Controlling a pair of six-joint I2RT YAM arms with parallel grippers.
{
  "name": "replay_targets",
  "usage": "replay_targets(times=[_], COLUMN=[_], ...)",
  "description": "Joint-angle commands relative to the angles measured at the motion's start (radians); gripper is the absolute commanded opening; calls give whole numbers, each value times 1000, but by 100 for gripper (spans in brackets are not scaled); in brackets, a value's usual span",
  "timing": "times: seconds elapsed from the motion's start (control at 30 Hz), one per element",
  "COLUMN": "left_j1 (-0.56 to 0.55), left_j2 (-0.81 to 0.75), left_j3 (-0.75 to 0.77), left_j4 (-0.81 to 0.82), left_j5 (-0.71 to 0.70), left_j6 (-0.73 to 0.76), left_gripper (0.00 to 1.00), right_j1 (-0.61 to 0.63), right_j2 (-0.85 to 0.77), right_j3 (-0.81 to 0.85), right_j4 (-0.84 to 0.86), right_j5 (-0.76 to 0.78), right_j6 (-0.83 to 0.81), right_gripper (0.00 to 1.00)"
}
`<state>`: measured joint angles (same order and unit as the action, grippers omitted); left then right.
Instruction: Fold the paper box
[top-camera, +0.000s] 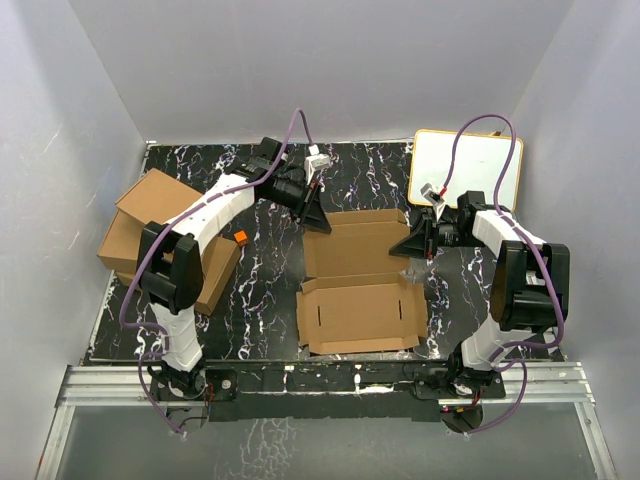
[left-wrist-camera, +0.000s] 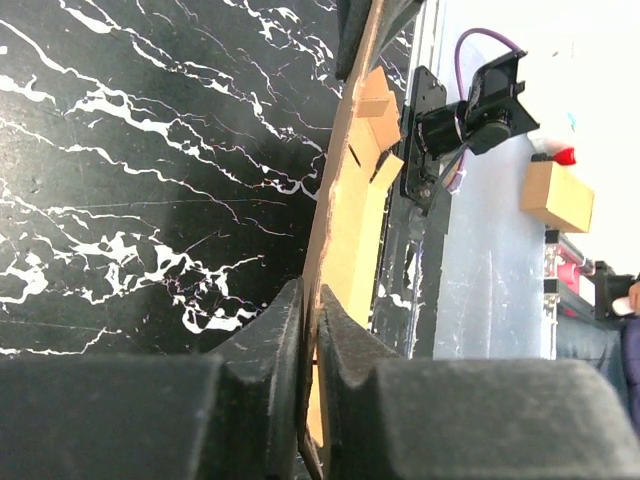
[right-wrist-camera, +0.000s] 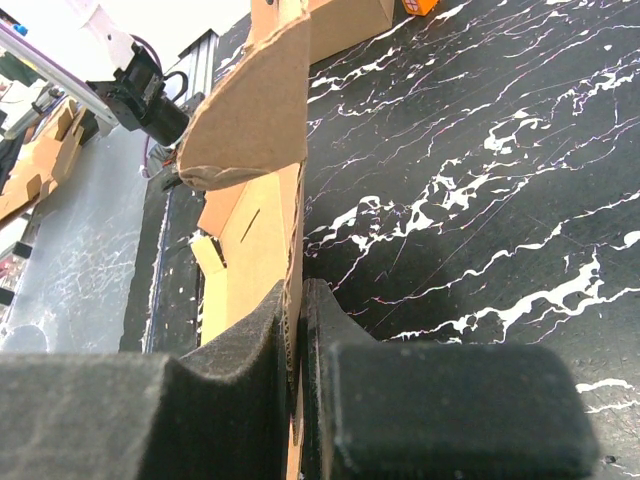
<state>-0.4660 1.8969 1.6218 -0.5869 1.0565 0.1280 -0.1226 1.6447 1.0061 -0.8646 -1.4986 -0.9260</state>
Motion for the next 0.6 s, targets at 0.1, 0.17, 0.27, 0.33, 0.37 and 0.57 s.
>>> replay_targets(times=[0.1, 0.17, 0.27, 0.33, 0.37, 0.57], left_j1=[1, 2, 6, 18, 27, 49], left_j2=[-27, -46, -99, -154, -190, -497], left_j3=[33, 24, -16, -67, -106, -444], left_j4=[-19, -6, 33, 81, 121, 448], left_j5=[70, 58, 9, -34, -54, -246], left_j6=[25, 20, -5, -55, -97, -341], left_gripper=[0, 0, 0, 0, 0, 0], right_j1=[6, 8, 8, 7, 3, -22], right_j2=[5, 6, 19, 34, 40, -39], right_j3=[49, 57, 110, 177, 210, 315], right_j4=[2, -3, -98, -212, -262, -280], right_j5=[-58, -50, -9, 38, 54, 187], right_j6=[-62, -63, -134, -229, -270, -178], right_gripper=[8, 12, 33, 44, 48, 99])
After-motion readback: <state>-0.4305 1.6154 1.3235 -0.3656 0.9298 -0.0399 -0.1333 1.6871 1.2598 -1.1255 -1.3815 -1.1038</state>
